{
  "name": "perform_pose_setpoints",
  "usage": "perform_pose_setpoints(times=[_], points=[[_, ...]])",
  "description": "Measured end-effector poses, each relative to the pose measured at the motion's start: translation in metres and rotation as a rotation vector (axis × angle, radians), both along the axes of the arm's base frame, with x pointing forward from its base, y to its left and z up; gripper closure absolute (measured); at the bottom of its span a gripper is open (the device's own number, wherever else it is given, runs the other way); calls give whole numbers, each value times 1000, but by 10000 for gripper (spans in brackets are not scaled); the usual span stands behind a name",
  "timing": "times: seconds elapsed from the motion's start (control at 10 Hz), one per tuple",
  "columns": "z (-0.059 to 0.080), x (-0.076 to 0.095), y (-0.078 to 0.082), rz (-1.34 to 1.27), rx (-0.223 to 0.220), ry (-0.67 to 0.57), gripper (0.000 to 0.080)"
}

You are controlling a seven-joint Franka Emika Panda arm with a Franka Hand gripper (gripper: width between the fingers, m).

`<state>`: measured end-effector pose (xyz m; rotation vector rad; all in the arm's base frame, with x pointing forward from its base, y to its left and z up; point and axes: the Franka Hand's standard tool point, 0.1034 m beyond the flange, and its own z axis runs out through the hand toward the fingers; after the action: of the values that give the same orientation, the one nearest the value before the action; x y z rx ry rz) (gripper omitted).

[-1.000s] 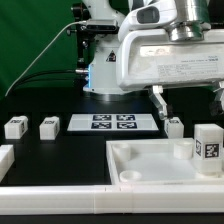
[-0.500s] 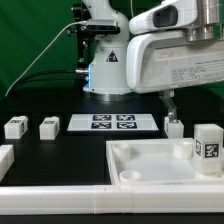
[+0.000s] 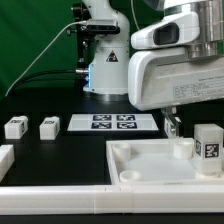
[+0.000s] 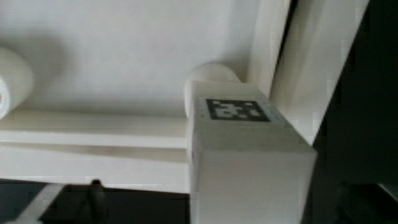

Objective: Assemble one leg

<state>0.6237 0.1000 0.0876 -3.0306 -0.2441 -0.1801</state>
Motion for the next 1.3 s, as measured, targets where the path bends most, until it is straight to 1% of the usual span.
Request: perform_pose_setpoints(times=[0.1, 0.4, 0.6, 0.7, 0.8, 1.0, 1.2, 1.3], points=[[-2, 2, 2, -5, 2, 1, 150], [-6, -1, 3, -4, 1, 2, 150], [-7, -2, 3, -3, 1, 5, 410], [-8, -2, 3, -3, 1, 7, 410], [-8, -2, 3, -3, 1, 6, 509], [-8, -2, 3, -13, 3, 6, 508], [-8, -2, 4, -75, 11, 13, 508], [-8, -3, 5, -183, 26, 25, 508]])
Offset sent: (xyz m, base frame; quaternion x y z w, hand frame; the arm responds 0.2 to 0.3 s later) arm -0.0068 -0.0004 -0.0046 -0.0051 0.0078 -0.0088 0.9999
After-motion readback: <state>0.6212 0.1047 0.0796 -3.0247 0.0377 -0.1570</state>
